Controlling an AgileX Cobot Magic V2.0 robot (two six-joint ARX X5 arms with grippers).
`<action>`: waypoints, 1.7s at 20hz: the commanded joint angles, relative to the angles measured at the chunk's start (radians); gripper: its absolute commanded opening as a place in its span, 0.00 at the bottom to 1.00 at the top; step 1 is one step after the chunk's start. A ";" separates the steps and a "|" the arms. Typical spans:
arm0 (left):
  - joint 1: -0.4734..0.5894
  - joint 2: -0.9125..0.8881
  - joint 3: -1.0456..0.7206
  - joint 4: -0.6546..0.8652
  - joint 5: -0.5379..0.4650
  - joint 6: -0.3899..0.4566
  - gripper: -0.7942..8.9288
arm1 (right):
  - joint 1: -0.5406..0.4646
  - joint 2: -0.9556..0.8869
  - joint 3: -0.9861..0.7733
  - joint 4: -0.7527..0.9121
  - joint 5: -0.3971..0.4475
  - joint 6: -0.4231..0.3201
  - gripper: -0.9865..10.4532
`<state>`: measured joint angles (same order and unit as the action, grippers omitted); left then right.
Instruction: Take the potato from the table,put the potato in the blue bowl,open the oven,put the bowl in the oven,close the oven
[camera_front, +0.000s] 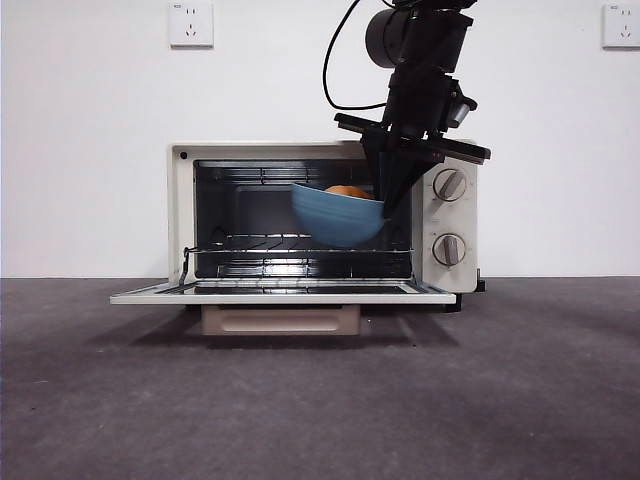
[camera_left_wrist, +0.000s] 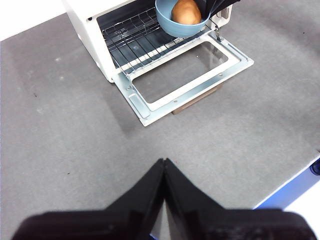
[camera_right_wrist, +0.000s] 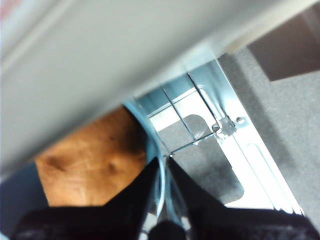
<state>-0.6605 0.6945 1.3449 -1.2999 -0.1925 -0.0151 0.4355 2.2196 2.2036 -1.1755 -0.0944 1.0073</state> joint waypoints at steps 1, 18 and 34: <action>-0.002 -0.001 -0.003 0.006 -0.027 0.011 0.08 | 0.001 0.022 0.002 0.013 -0.003 0.012 0.18; -0.002 -0.001 -0.003 -0.009 -0.037 0.011 0.08 | 0.002 0.021 0.108 -0.038 0.044 -0.018 0.20; -0.002 -0.001 -0.003 -0.009 -0.037 0.007 0.08 | 0.002 -0.015 0.111 -0.147 0.093 -0.179 0.20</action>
<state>-0.6605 0.6945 1.3449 -1.3098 -0.2260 -0.0151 0.4370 2.2204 2.3104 -1.3170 -0.0170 0.8787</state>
